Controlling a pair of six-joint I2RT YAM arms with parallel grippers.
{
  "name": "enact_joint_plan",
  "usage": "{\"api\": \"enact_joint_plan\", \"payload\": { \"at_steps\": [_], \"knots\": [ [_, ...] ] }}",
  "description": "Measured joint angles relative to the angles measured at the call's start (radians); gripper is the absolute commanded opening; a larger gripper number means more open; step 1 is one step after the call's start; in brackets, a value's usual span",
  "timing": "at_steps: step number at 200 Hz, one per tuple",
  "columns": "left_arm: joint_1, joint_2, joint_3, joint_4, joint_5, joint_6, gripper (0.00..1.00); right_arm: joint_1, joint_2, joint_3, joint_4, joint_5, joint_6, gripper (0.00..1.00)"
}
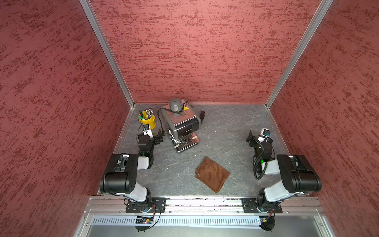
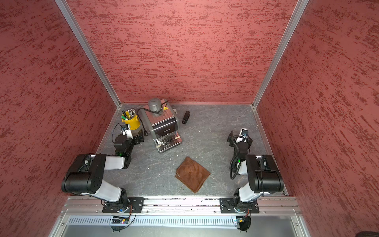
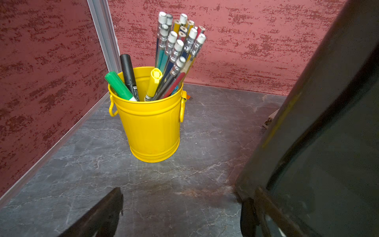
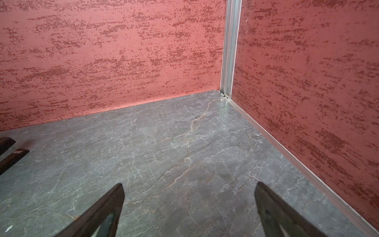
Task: Wipe the surface of a coffee machine
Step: Pick up the cleaning item at the center of the board.
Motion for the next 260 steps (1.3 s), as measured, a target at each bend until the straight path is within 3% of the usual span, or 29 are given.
{"api": "enact_joint_plan", "payload": {
  "at_steps": [47,73,104,124,145,166,196,223,260],
  "knots": [
    [0.000,-0.011,-0.002,-0.010,-0.004,0.000,0.99,0.000,-0.012,-0.005,0.000,-0.003,-0.001,0.97],
    [-0.013,-0.196,-0.010,-0.152,-0.027,0.000,1.00,0.000,-0.207,-0.034,-0.097,-0.009,-0.005,0.94],
    [-0.022,-0.544,0.058,-0.430,-0.058,-0.035,1.00,0.000,-0.475,0.116,-0.419,-0.043,0.056,0.92],
    [-0.023,-0.694,0.151,-0.646,-0.088,-0.092,0.96,0.004,-0.525,0.274,-0.654,-0.131,0.109,0.89],
    [-0.026,-0.764,0.264,-0.885,-0.105,-0.156,0.92,0.031,-0.529,0.428,-0.920,-0.251,0.152,0.86],
    [-0.061,-0.773,0.376,-1.100,-0.104,-0.193,0.92,0.124,-0.521,0.541,-1.162,-0.352,0.163,0.85],
    [-0.180,-0.772,0.493,-1.328,-0.085,-0.183,0.92,0.365,-0.501,0.625,-1.448,-0.428,0.157,0.79],
    [-0.293,-0.768,0.591,-1.470,-0.052,-0.141,0.92,0.553,-0.475,0.615,-1.621,-0.459,0.166,0.78],
    [-0.394,-0.733,0.709,-1.603,0.002,-0.108,0.91,0.734,-0.454,0.554,-1.771,-0.462,0.206,0.78]
  ]
}}
